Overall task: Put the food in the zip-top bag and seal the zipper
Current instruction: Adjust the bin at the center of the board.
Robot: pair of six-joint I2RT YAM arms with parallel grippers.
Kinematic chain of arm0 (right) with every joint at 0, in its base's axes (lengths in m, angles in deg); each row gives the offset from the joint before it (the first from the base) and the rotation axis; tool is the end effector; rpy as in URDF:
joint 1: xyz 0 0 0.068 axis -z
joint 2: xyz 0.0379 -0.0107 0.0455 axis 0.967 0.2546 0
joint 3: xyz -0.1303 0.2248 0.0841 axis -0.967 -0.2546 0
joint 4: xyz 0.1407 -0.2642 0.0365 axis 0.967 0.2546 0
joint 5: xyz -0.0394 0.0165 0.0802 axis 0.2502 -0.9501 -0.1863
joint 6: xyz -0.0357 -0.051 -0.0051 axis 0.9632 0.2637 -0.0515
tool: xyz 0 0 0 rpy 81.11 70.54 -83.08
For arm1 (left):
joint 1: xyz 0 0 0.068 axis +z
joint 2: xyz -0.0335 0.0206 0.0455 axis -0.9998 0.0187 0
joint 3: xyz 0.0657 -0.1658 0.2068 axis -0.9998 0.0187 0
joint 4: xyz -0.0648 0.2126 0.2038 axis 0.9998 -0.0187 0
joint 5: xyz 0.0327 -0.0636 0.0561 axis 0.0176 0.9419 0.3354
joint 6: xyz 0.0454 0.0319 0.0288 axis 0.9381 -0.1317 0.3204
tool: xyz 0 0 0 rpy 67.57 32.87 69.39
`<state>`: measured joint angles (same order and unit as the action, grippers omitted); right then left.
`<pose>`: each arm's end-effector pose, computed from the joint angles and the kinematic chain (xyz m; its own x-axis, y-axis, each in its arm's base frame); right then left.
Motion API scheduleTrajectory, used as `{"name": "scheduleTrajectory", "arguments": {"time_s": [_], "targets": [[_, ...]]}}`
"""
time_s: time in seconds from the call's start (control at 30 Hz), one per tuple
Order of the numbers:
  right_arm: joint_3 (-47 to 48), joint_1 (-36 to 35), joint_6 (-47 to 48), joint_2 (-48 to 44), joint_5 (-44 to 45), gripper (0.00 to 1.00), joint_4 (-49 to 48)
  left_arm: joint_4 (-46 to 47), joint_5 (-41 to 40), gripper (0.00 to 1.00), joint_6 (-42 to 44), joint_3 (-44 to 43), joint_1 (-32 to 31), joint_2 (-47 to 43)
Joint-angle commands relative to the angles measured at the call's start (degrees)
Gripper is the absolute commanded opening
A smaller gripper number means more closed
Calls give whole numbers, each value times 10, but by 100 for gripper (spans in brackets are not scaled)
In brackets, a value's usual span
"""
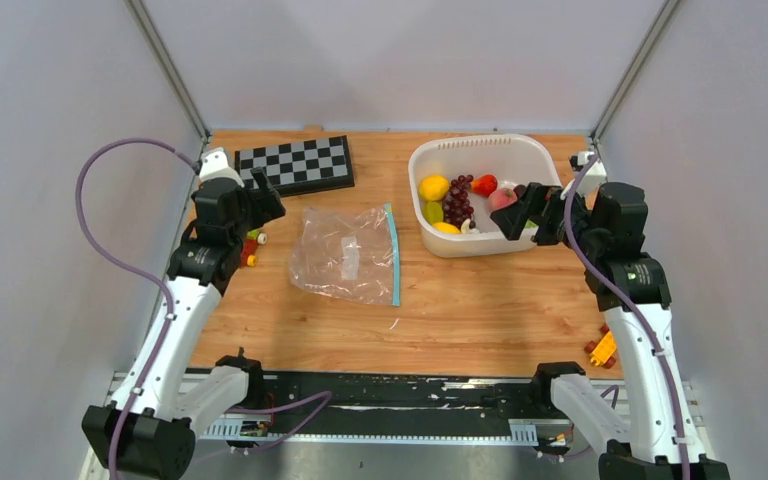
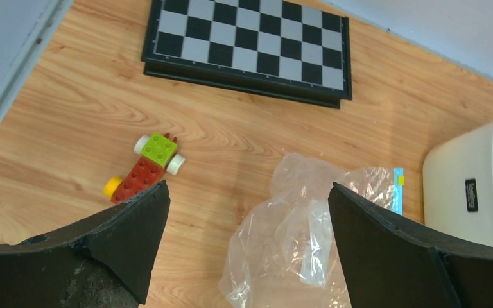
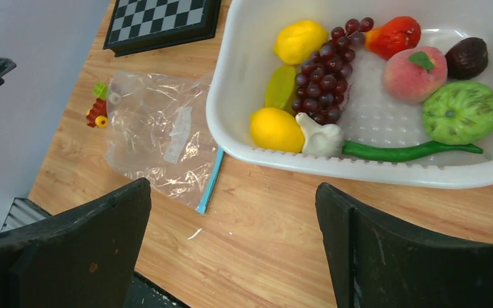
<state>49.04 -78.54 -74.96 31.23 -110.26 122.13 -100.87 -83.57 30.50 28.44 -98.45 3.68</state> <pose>0.2207 0.0316 0.3893 -0.5143 0.2080 -0.8320 -0.2869 0.8725 0.3954 0.2650 -0.0333 0.3429 -0.3332 -0.3639 -0.8698 -0.2118 0.9278 -0.3070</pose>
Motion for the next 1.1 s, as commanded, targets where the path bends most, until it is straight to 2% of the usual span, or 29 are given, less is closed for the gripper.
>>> {"name": "scheduleTrajectory", "arguments": {"time_s": [0.0, 0.1, 0.27, 0.33, 0.47, 0.53, 0.73, 0.97, 1.07], "targets": [[17, 0, 1, -16, -51, 100, -22, -2, -85, 100, -55, -15, -1, -25], [20, -2, 11, -6, -64, 100, -19, 12, -71, 100, -60, 1, -1, -47], [27, -9, 37, 28, -37, 100, 5, 112, 80, 100, -17, 49, -1, -97], [31, -11, 48, 47, -12, 100, 13, 111, 117, 100, -7, 54, -1, -120], [43, -11, 62, 79, 22, 100, 21, 113, 130, 100, -45, 98, -1, -174], [43, -12, 65, 92, 36, 100, 10, 144, 178, 100, -55, 127, -1, -197], [34, -13, 87, 167, 64, 100, -23, 128, 309, 100, -41, 118, -2, -141], [10, -20, 98, 273, 54, 100, -55, 51, 308, 100, 29, 98, -18, -126], [3, -38, 103, 281, 75, 100, -22, 33, 307, 100, 42, 94, -26, -122]]}}
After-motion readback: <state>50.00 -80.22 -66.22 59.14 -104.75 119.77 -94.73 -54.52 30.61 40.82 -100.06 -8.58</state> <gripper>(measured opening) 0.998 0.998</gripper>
